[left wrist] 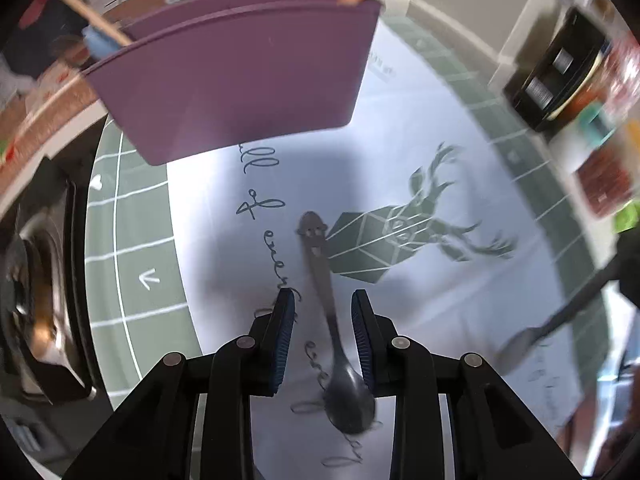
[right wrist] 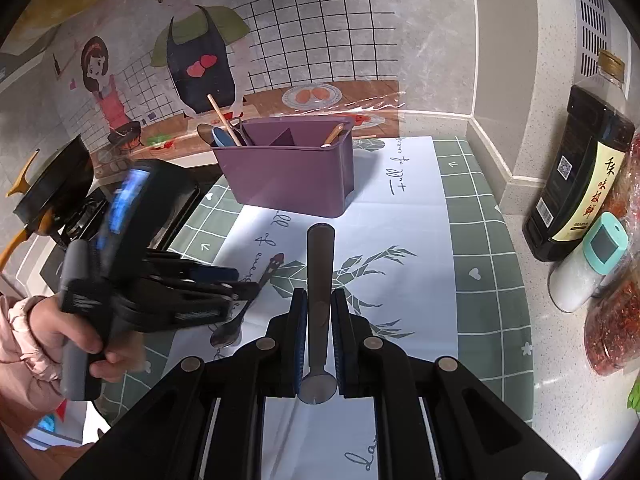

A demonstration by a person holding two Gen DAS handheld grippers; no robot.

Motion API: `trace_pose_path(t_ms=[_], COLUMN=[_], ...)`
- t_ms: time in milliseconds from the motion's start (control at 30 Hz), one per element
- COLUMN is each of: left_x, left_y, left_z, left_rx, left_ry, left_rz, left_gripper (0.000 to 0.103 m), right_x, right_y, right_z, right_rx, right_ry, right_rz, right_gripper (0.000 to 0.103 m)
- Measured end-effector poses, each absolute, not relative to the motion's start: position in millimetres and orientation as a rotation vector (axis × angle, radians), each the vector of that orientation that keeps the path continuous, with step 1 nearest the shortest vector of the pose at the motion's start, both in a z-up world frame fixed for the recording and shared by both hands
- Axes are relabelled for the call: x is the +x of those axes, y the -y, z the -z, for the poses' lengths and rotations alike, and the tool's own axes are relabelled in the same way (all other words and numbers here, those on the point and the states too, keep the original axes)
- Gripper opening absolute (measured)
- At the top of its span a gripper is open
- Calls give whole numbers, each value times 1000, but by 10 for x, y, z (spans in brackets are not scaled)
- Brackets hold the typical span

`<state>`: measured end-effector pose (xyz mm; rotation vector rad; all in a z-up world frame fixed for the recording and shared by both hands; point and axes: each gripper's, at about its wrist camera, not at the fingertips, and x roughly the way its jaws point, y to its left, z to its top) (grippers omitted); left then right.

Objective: Organize utensils

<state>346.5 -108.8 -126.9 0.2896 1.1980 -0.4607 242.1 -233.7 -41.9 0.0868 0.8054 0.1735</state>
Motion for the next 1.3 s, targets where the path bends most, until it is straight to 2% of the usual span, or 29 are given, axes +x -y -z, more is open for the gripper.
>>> trace_pose_path(t_ms=[133,200,333,433,567,767,967,1100,1300], left_x=[3484,3466,3406,3276,3150,2841,2861,2973,3336], left_y=[1163,1164,1127,1073,754,365,235,171,92], left_z=[1340,1344,1349,1334,1155,637,374,337,716], left_rx=[357,338,300,268,76,-77,-115,-114,-130], left_ry=[-1188,-1185,-1150,-1083,-1032,-771,-654,-680,-965], left_rz=[444,479,503,504,561,566,534,491,397], left_gripper=[30,18,8,8,8,7,5,5,9], right_x=[2455,2473,2490,2498,2464,2430,2427,2454,2504], right_y=[2334,2330,2330,2325,2314,2310,2271,2237,2249], right_z=[428,426,419,416,375,313,237,158,129], right_rx=[86,83,82,81,71,68,79,69,54], right_ry=[-804,-806,-807,-808,-799,-786,-763,-746,-746], right_rz=[-175,-174,-160,-145,-137,-135,-153,-165,-160], right_gripper=[11,11,11,11,11,11,11,11,10])
